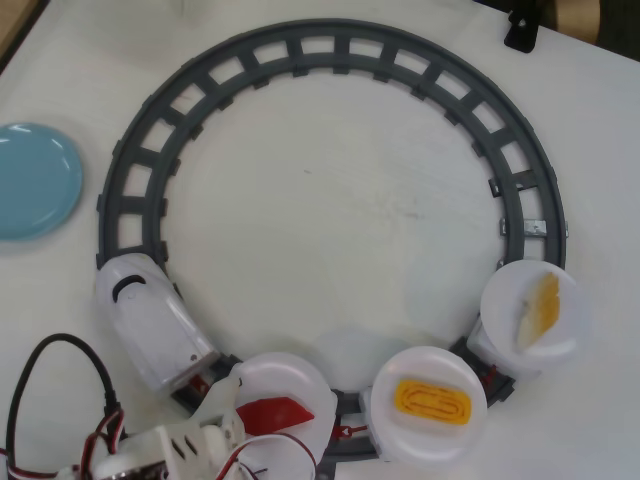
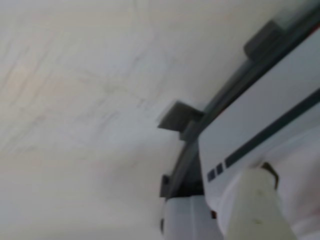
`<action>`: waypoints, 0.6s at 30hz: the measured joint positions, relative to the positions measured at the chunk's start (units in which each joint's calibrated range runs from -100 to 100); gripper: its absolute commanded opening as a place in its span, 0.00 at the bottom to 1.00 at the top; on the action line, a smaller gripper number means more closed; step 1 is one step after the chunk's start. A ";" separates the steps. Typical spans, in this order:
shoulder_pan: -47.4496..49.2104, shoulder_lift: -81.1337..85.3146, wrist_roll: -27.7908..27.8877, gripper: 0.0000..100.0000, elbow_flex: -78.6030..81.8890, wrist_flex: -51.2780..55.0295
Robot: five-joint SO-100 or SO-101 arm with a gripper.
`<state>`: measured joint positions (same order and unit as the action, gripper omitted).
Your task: Pick up the sushi from the Shinkansen and put it on the blue dish
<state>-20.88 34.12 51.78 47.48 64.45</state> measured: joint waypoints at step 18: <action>15.61 0.00 -4.66 0.03 0.18 0.50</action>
<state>-5.27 34.12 47.13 47.67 64.96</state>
